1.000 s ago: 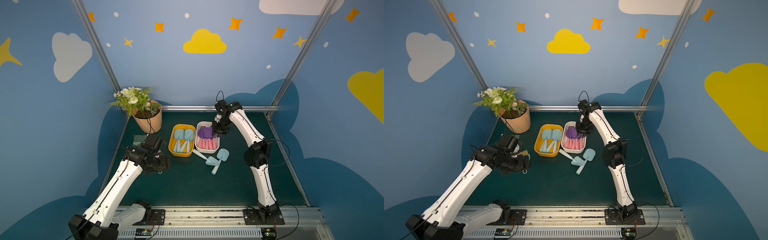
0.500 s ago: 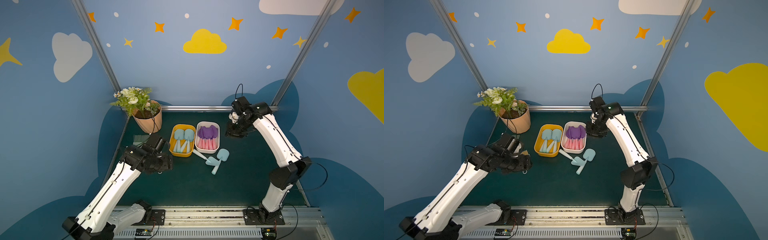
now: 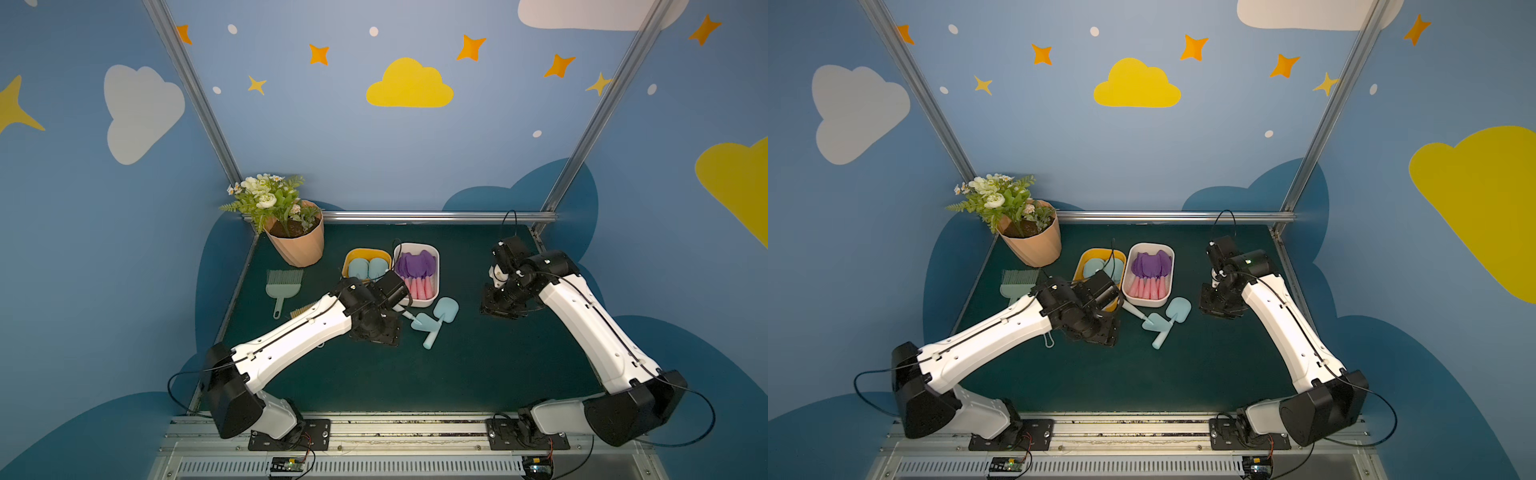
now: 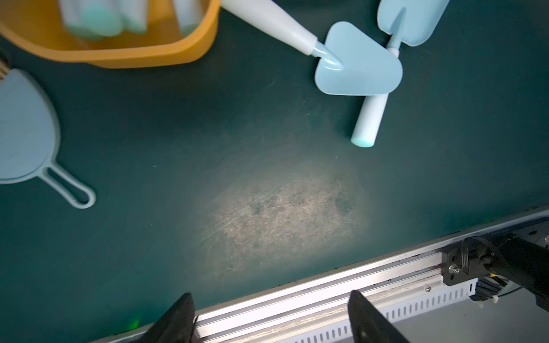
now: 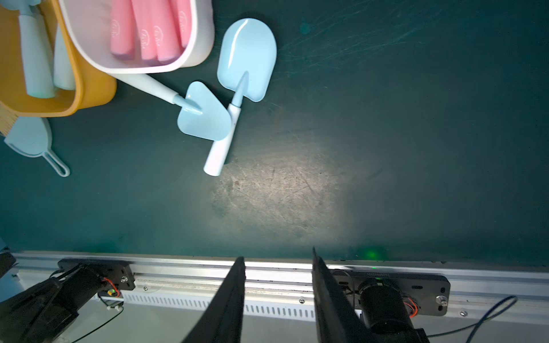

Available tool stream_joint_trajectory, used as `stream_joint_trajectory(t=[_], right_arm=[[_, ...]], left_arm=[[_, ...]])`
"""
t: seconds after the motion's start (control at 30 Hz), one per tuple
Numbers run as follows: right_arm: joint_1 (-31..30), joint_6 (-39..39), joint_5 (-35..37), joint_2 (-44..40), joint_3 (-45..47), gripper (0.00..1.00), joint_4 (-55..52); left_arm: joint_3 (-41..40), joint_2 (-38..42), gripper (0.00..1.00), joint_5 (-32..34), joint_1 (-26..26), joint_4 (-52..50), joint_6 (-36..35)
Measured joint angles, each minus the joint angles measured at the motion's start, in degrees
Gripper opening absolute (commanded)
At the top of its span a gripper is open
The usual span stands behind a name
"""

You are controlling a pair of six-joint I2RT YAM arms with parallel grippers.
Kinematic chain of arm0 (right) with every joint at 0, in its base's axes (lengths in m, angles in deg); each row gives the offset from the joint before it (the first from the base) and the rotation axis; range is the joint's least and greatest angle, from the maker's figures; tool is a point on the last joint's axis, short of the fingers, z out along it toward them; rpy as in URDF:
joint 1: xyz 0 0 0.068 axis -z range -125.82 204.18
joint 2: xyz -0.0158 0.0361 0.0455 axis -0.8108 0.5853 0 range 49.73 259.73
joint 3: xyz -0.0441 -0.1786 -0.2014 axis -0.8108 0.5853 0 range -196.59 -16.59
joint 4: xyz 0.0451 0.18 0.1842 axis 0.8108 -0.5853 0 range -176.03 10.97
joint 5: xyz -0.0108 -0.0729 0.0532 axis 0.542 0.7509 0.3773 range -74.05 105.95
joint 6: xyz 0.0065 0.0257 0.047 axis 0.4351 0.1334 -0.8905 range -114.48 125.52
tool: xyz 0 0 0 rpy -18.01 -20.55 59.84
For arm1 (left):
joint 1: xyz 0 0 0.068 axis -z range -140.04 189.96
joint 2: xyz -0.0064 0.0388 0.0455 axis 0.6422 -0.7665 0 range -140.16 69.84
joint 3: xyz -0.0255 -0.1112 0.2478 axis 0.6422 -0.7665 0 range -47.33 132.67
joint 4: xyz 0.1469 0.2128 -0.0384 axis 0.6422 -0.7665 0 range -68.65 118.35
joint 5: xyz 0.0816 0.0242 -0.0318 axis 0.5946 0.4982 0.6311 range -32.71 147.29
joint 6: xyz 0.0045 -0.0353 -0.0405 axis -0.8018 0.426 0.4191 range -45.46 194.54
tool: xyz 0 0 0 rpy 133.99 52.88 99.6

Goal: Sort the small shovels by color and place them into the storage box
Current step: Pick up the shovel from the center of the board.

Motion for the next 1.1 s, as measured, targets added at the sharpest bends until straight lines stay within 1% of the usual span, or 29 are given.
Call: stream_joint_trajectory(t=[0.33, 0.57, 0.73, 0.9, 1.1], right_arm=[[6.8, 2.3, 1.9, -10.5, 4.2, 0.39, 1.3], [10.1, 4.0, 1.5, -12.7, 5.7, 0.39, 1.7], [11.2, 4.9, 1.0, -12.7, 6.8, 0.39, 2.1], [11.6, 5.1, 0.0, -12.7, 7.4, 0.39, 2.5], [11.7, 5.1, -0.4, -12.4, 7.4, 0.39, 3.5]], left_arm=[[11.0, -17.4, 0.75, -4.5, 5.3, 4.5, -3.1], [15.7, -26.1, 0.76, -5.7, 7.2, 5.6, -4.6], [16.7, -28.5, 0.77, -5.0, 7.1, 5.5, -5.7], [17.4, -28.7, 0.77, -2.8, 6.4, 5.0, -7.8], [17.4, -28.7, 0.76, 0.6, 4.5, 3.8, -13.9]])
